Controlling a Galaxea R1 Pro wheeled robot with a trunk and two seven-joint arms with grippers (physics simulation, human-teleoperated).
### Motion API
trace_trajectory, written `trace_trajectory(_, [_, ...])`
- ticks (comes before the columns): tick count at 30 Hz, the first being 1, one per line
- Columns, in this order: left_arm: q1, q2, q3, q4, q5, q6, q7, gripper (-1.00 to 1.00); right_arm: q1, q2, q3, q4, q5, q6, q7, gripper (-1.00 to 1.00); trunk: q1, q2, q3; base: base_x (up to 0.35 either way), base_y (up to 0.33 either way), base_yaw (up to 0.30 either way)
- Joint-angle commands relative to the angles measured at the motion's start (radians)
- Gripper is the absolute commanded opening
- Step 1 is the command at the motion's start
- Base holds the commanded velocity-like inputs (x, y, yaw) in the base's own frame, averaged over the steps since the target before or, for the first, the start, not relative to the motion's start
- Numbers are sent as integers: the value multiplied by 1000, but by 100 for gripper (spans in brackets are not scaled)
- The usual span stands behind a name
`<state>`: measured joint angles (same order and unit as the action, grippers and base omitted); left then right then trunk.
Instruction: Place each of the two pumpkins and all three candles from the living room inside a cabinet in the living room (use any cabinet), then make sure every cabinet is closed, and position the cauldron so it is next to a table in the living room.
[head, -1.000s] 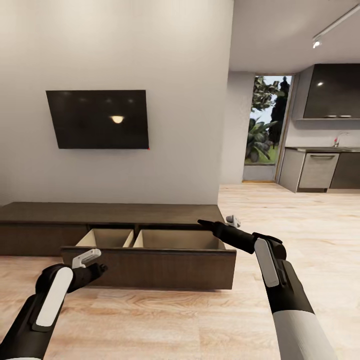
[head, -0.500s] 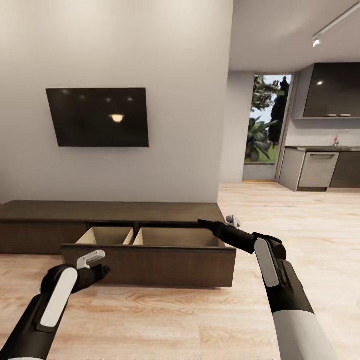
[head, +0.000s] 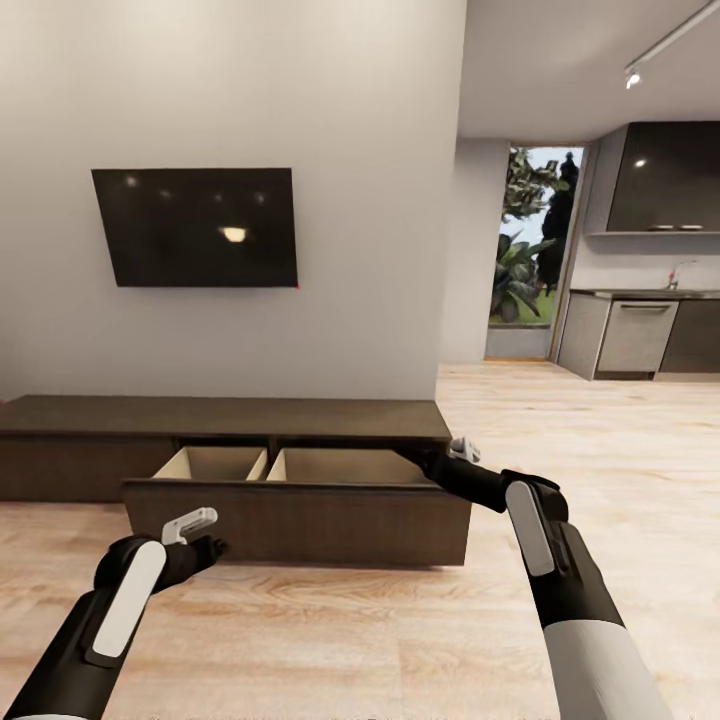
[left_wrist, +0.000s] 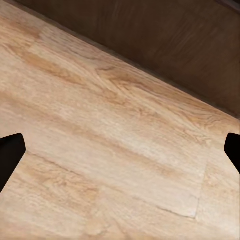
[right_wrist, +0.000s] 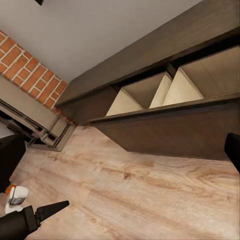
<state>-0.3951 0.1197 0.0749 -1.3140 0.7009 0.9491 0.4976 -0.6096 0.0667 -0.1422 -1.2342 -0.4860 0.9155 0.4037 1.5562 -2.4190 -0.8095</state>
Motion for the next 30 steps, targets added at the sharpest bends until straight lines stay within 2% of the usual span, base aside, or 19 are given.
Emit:
trace_trajectory(1, [-1,0,-4,0,11,-5,10,100,-1,1,-3,0,5,7,7,100,4,-8,-4,0,0,0])
trace_trajectory(3, [-1,-2,-23,0,12,-23,10,100,-1,2,-4,1,5,8,6,100,11,-22,-11,0,0,0])
trace_trajectory(5, [-1,-13,-61,3,12,-45,11,100,-1,2,-4,13,6,4,3,100,19,-36,-17,0,0,0])
trace_trajectory(7, [-1,-33,-109,34,8,-89,14,100,-1,1,-4,18,6,3,1,100,27,-50,-23,0,0,0])
trace_trajectory(11, [-3,-53,-154,106,1,-163,17,100,-1,0,-3,17,8,7,-5,100,42,-78,-36,0,0,0])
trace_trajectory(13, [-4,-58,-166,152,-1,-210,18,100,1,0,-2,39,35,3,-43,100,45,-81,-43,0,0,0])
trace_trajectory(16, [-5,-59,-200,176,1,-258,18,100,2,2,-1,124,129,-33,-77,100,46,-82,-55,0,0,0])
trace_trajectory(19, [-5,-60,-261,219,0,-314,18,100,2,5,5,222,217,-140,-91,100,47,-83,-66,0,0,0])
trace_trajectory(21, [-5,-64,-309,268,0,-387,17,100,2,6,12,344,286,-258,-96,100,48,-83,-74,0,0,0])
trace_trajectory(23, [-5,-70,-350,325,0,-464,13,100,2,8,15,477,339,-393,-98,100,49,-84,-82,0,0,0])
trace_trajectory(26, [-5,-77,-407,428,-1,-589,8,100,3,8,17,650,376,-624,-101,100,50,-84,-93,0,0,0])
trace_trajectory(27, [-5,-77,-416,439,-1,-607,8,100,3,8,18,667,379,-649,-102,100,51,-85,-97,0,0,0])
trace_trajectory(30, [-5,-78,-479,483,1,-713,7,100,2,9,20,745,395,-770,-114,100,52,-85,-109,0,0,0])
